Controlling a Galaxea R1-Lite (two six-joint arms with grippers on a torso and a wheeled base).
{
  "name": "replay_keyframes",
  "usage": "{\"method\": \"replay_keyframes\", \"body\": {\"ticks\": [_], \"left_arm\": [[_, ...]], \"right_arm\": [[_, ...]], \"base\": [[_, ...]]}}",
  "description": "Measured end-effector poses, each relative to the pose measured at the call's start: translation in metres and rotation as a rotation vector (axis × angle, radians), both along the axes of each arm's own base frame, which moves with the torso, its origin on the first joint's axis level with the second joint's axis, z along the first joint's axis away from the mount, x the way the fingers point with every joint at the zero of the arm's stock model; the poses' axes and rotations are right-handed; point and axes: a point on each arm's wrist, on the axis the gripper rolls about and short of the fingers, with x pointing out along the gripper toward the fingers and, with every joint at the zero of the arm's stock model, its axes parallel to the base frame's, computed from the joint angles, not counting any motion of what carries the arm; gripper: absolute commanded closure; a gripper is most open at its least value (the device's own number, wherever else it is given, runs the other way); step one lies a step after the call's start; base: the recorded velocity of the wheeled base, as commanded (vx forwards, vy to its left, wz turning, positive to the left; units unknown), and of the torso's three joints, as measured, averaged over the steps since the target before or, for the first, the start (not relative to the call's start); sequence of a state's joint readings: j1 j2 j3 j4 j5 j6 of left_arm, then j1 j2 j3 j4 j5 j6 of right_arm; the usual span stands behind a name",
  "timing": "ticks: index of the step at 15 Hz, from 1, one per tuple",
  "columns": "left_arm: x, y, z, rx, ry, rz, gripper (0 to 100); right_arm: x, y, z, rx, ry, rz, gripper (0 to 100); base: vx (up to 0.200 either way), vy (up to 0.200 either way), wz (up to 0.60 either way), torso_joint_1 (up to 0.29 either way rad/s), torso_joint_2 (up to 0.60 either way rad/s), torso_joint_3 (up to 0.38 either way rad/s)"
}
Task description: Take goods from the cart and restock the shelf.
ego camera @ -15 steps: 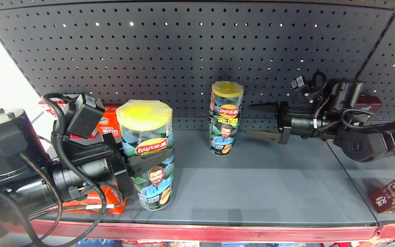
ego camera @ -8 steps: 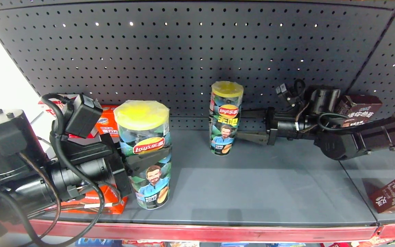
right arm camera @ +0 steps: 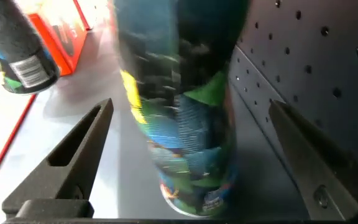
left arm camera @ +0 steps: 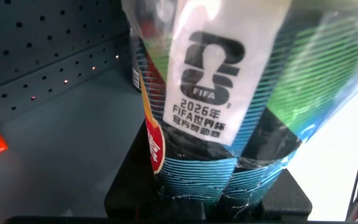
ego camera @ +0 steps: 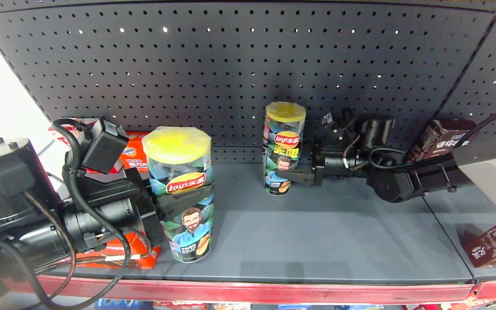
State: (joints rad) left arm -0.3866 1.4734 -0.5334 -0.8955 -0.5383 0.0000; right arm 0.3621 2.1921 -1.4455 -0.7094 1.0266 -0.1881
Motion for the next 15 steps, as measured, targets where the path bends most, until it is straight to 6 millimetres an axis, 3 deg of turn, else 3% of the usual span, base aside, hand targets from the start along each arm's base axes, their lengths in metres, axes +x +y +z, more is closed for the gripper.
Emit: {"method": "replay_keyframes", "body": {"ticks": [5,6,15], "left_arm": [[0.0,0.0,-0.002,0.002,0.005,-0.002,100],[0.0,0.0,-0.002,0.004,0.007,-0.001,100],[-0.002,0.001,-0.006,0.01,0.016,0.0,100]], "right_arm": [[0.007,0.013,-0.007,0.002,-0.001,0.013,0],[0.008,0.015,-0.009,0.004,0.002,0.009,100],[0.004,0.024,-0.01,0.004,0.01,-0.042,100]], "base": [[0.0,0.0,0.0,0.0,0.0,0.0],[0.0,0.0,0.0,0.0,0.0,0.0],[0.0,0.0,0.0,0.0,0.0,0.0]]}}
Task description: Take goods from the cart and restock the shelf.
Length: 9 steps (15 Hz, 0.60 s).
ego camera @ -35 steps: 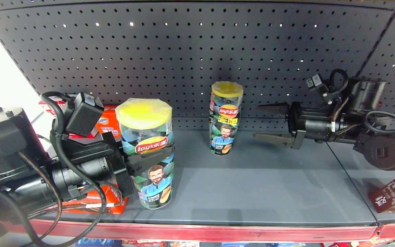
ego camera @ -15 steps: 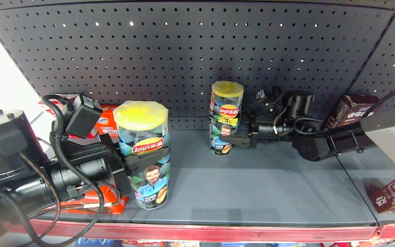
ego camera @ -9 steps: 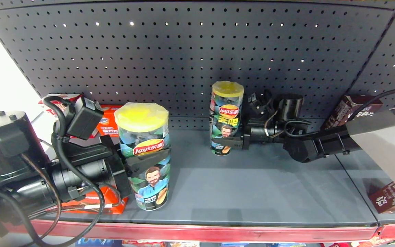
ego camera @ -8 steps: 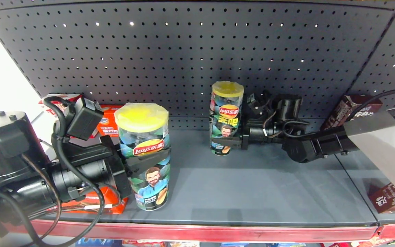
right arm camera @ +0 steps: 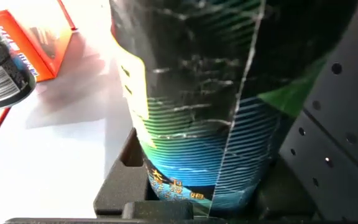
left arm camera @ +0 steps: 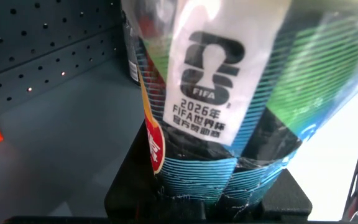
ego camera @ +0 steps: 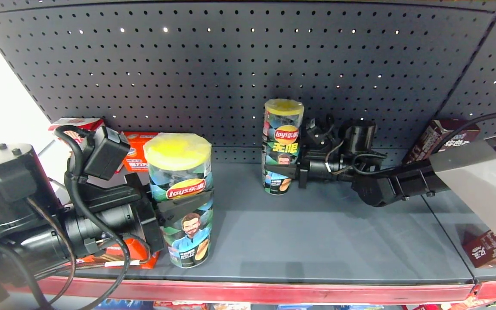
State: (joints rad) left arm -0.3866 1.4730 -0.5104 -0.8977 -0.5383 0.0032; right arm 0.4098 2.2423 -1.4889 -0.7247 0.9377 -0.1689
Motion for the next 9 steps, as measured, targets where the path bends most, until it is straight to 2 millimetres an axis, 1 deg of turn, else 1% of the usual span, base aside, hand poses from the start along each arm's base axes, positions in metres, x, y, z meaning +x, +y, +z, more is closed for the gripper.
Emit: {"method": "replay_keyframes", "body": {"ticks": [3,6,9], "left_arm": [[0.0,0.001,0.0,0.0,0.0,0.002,100],[0.0,0.001,-0.001,0.001,0.002,0.003,100],[0.0,0.001,0.001,-0.002,-0.005,0.004,100]], "right_arm": [[-0.022,-0.006,0.007,-0.001,0.001,-0.014,100],[-0.053,-0.016,0.013,0.014,-0.031,-0.023,100],[-0.096,-0.021,0.007,0.002,-0.009,-0.018,100]], "base": [[0.0,0.0,0.0,0.0,0.0,0.0],[0.0,0.0,0.0,0.0,0.0,0.0],[0.0,0.0,0.0,0.0,0.0,0.0]]}}
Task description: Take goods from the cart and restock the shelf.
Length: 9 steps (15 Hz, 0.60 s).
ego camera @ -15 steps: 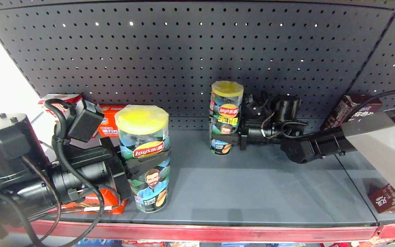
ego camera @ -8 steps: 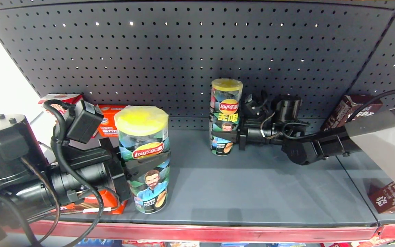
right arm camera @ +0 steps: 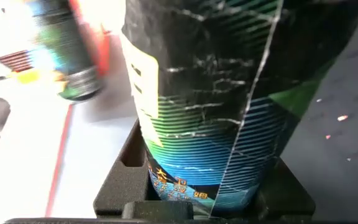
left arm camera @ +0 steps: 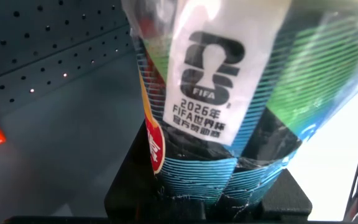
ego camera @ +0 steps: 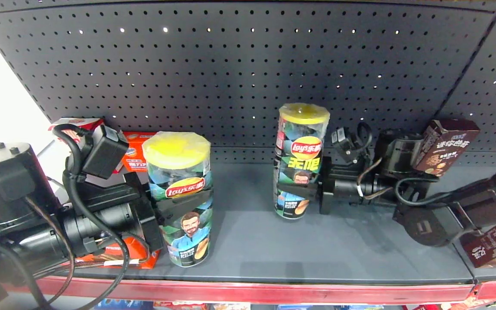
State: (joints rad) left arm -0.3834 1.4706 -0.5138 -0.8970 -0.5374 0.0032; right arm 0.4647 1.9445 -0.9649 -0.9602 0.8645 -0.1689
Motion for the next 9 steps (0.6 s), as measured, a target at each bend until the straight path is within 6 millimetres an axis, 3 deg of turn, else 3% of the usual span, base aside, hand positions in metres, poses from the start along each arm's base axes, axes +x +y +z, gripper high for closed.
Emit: {"method": "replay_keyframes", "body": {"ticks": [4,9], "left_arm": [[0.0,0.0,-0.001,0.001,0.005,0.0,100],[-0.001,0.001,-0.002,0.002,0.009,0.003,100]], "right_arm": [[-0.058,0.0,-0.009,0.008,-0.018,0.022,100],[-0.076,0.003,-0.034,0.009,-0.022,0.005,100]], "base": [[0.0,0.0,0.0,0.0,0.0,0.0],[0.0,0.0,0.0,0.0,0.0,0.0]]}}
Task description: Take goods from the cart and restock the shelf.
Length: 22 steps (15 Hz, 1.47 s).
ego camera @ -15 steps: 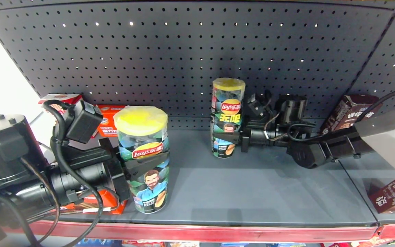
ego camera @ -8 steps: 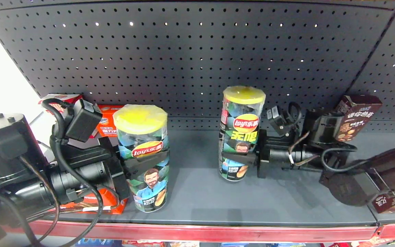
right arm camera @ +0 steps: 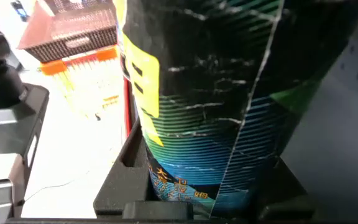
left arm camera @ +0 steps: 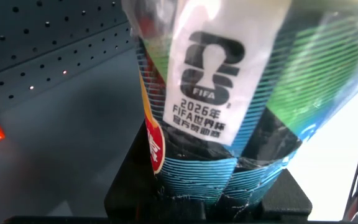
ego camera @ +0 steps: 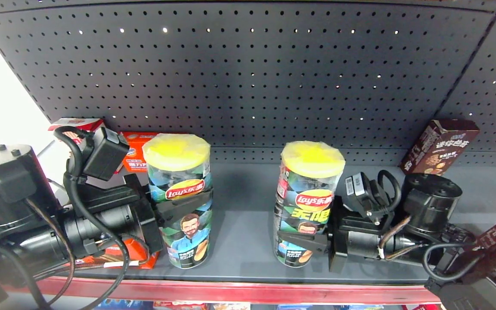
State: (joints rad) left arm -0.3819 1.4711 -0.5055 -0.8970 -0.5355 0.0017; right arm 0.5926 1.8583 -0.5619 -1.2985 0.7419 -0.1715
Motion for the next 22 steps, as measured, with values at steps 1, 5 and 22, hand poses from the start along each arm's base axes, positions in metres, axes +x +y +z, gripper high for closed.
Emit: {"method": "replay_keyframes", "body": {"ticks": [1,5,22], "left_arm": [[0.0,0.0,0.0,0.0,0.0,0.0,100],[0.0,0.0,0.0,0.001,0.001,0.0,100],[-0.003,0.001,-0.005,0.008,0.017,0.0,100]], "right_arm": [[0.0,0.0,-0.004,0.001,-0.001,0.0,100],[0.002,0.002,-0.015,-0.015,0.024,-0.002,100],[0.014,-0.004,-0.021,-0.014,0.02,-0.03,0]], "base": [[0.0,0.0,0.0,0.0,0.0,0.0],[0.0,0.0,0.0,0.0,0.0,0.0],[0.0,0.0,0.0,0.0,0.0,0.0]]}}
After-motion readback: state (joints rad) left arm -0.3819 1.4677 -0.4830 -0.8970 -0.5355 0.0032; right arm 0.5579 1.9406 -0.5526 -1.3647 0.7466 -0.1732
